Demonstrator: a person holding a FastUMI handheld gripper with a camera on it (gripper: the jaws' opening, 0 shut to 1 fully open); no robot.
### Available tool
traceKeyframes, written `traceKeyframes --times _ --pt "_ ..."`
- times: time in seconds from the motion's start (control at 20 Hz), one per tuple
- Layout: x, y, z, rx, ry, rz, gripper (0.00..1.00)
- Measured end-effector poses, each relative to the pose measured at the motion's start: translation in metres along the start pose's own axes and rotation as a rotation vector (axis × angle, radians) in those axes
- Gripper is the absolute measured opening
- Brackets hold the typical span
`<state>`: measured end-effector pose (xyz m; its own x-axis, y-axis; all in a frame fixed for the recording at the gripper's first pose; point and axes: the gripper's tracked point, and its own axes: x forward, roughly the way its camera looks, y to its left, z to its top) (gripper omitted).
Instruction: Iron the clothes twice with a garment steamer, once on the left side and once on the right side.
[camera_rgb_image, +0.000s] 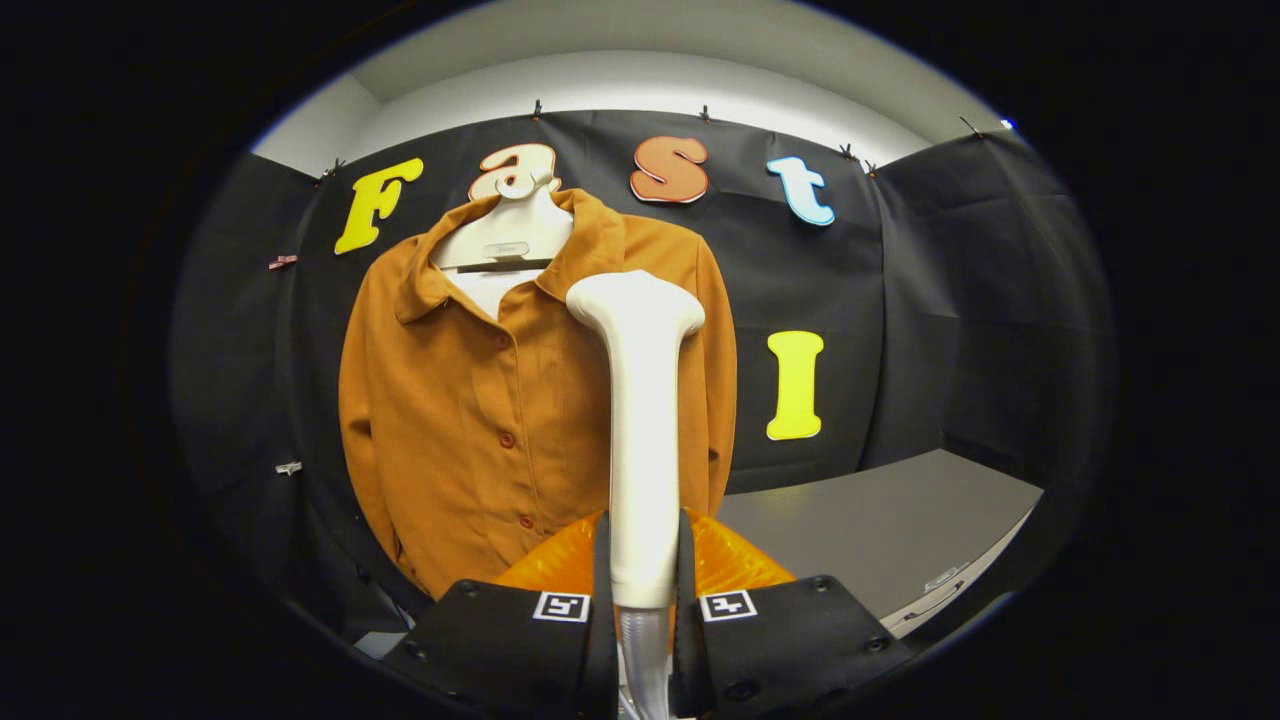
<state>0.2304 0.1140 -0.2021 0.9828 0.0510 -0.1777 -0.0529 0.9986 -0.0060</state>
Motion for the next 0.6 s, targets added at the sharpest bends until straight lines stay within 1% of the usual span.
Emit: traceKeyframes --times 0.2,0.6 --pt "0.009 0.000 -0.015 -0.018 0.021 -0.007 0.25" --pt "0.012 0.001 -0.078 -0.047 0.147 -0.001 0.25"
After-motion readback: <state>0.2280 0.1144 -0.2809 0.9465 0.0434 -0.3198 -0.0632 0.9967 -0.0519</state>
